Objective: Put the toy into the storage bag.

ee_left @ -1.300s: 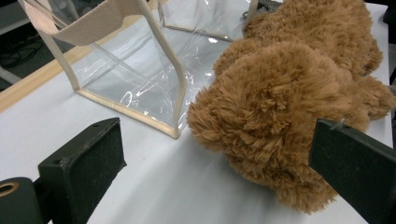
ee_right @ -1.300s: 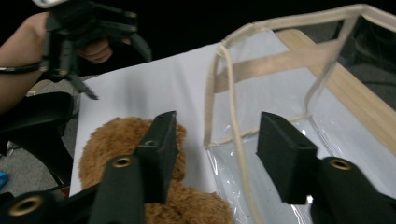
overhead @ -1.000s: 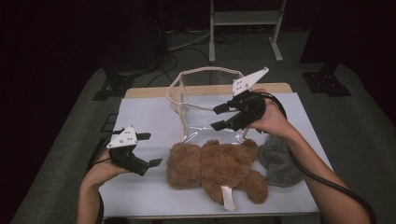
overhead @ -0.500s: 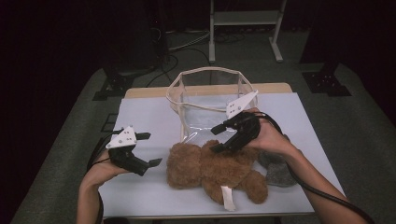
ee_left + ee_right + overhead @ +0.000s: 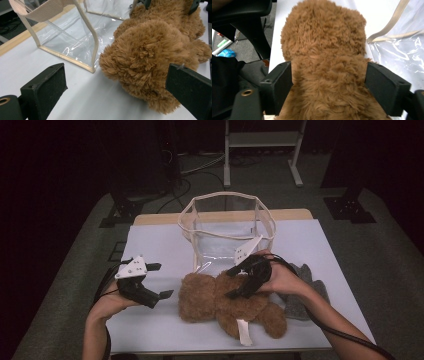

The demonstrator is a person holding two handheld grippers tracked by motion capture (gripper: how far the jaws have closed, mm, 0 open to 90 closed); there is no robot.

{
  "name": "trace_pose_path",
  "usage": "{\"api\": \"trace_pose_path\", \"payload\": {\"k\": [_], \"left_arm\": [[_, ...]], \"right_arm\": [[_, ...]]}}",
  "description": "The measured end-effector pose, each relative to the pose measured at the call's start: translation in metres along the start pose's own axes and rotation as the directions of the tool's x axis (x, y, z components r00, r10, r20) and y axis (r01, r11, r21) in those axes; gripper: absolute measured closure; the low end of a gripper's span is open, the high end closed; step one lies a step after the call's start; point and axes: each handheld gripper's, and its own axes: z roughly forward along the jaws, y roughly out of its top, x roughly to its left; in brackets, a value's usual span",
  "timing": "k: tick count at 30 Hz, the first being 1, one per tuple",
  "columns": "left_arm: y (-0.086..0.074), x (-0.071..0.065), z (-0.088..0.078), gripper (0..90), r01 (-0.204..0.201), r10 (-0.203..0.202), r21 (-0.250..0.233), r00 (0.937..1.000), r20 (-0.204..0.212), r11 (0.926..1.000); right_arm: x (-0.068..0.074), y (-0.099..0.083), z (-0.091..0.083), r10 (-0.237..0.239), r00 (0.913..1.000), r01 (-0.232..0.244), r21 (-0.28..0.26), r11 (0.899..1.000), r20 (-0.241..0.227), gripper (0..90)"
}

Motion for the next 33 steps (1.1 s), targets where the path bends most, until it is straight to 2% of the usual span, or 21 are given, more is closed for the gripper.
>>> {"api": "trace_pose_path", "payload": {"k": [3,10,21,26,33], "left_arm": [[-0.001,0.0,0.001,2.7,0.008,-0.008,0.0,0.9999,-0.009,1.0],[-0.001,-0.001,0.002,2.7,0.005,-0.005,-0.002,0.9999,-0.012,1.0],[-0.004,0.0,0.0,2.7,0.009,-0.009,0.005,0.9999,-0.01,1.0],[-0.002,-0.002,-0.003,2.7,0.006,-0.006,-0.017,1.0,-0.006,0.9998],[-0.006,-0.002,-0.001,2.7,0.022,-0.022,-0.003,0.9997,-0.011,0.9998]], "right_arm": [[0.001,-0.004,0.007,-0.016,0.9998,0.016,0.027,1.0,0.012,18.5],[0.005,-0.009,0.015,-0.03,0.9989,0.029,0.041,0.999,0.036,16.7],[0.006,-0.014,0.022,-0.027,0.9994,0.026,0.054,0.998,0.02,14.4],[0.009,-0.016,0.023,-0.042,0.9988,0.041,0.06,0.997,0.023,13.2],[0.01,-0.018,0.025,-0.049,0.9982,0.047,0.057,0.997,0.035,12.1]]}}
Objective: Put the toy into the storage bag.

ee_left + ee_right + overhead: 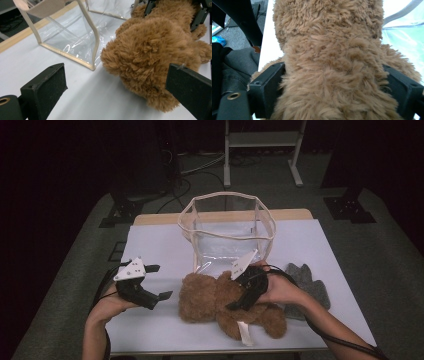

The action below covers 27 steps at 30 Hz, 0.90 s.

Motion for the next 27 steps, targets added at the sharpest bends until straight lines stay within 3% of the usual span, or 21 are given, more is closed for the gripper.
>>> {"api": "trace_pose_path", "payload": {"k": [10,16,27], "left_arm": [[-0.0014,0.0,0.0005,2.7,0.001,-0.001,0.005,1.0,-0.001,1.0],[-0.0017,-0.0001,0.0006,2.7,0.004,-0.004,0.007,1.0,-0.002,1.0],[-0.0027,0.0009,-0.0003,2.7,-0.001,0.001,0.013,1.0,-0.007,0.9999]], "right_arm": [[0.0031,-0.0038,0.0052,-0.023,0.9995,0.023,0.012,1.0,0.021,9.7],[0.002,-0.0066,0.0062,-0.012,0.9997,0.012,0.012,1.0,0.019,13.9],[0.003,-0.007,0.0007,0.003,0.9989,-0.003,0.014,1.0,0.046,37.8]]}}
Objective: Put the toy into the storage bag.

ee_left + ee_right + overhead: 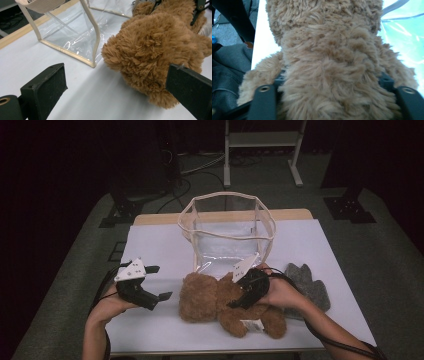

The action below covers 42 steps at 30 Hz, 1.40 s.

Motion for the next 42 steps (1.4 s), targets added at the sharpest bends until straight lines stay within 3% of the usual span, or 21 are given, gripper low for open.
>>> {"api": "trace_pose_path", "payload": {"k": [13,22,27,34,42], "left_arm": [[-0.004,0.006,-0.013,2.7,0.02,-0.021,-0.032,0.9994,-0.029,0.9993],[-0.005,0.007,-0.017,2.7,0.024,-0.026,-0.036,0.9988,-0.042,0.9991],[-0.007,0.009,-0.018,2.7,0.028,-0.03,-0.035,0.9984,-0.047,0.999],[-0.008,0.009,-0.019,2.7,0.032,-0.034,-0.031,0.998,-0.052,0.999],[-0.009,0.01,-0.02,2.7,0.033,-0.035,-0.033,0.998,-0.053,0.9989]], "right_arm": [[-0.004,0.008,-0.014,0.001,0.9998,-0.001,-0.005,1.0,-0.019,52.8],[-0.002,0.014,-0.03,-0.002,1.0,0.002,-0.025,1.0,-0.007,54.4],[-0.001,0.02,-0.046,-0.01,0.9999,0.009,-0.062,0.998,-0.011,54.6],[0.002,0.034,-0.069,-0.018,0.9998,0.016,-0.103,0.995,-0.013,55.4],[0.005,0.051,-0.089,-0.042,0.9989,0.044,-0.116,0.992,0.02,56.2]]}}
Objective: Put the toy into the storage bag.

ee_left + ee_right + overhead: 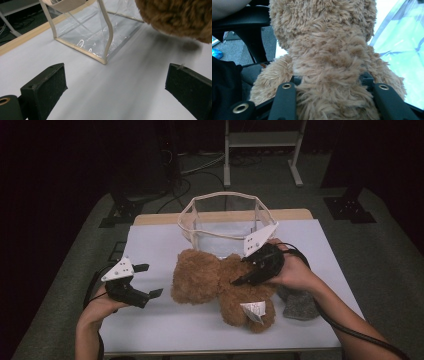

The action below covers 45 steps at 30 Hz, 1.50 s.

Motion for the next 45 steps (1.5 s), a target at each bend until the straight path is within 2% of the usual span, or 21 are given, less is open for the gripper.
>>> {"api": "trace_pose_path", "payload": {"k": [6,11,22,27,36,45], "left_arm": [[0.001,-0.001,0.0,2.7,0.003,-0.003,-0.01,1.0,-0.003,0.9999],[0.004,-0.003,-0.001,2.7,-0.014,0.014,-0.017,0.9999,-0.005,0.9998],[0.001,-0.002,0.004,2.7,-0.003,0.003,-0.008,1.0,0.006,1.0],[0.001,-0.002,0.011,2.7,0.004,-0.004,-0.004,0.9998,0.017,1.0],[0.001,-0.002,0.027,2.7,0.01,-0.01,-0.012,0.9998,0.02,0.9999],[-0.001,-0.002,0.039,2.7,0.027,-0.027,-0.013,0.9991,0.033,0.9995]], "right_arm": [[0.001,0.012,-0.016,-0.001,1.0,0.001,-0.021,1.0,0.006,56.1],[-0.001,0.021,-0.029,0.001,1.0,-0.001,-0.041,0.999,0.003,56.0],[-0.004,0.049,-0.063,0.001,0.9998,0.001,-0.08,0.997,0.019,56.0],[-0.006,0.063,-0.077,-0.015,0.9995,0.017,-0.104,0.994,0.028,56.0],[-0.013,0.087,-0.098,-0.016,0.9988,0.021,-0.113,0.993,0.046,56.0],[-0.023,0.108,-0.112,-0.019,0.9974,0.027,-0.11,0.994,0.07,56.0]]}}
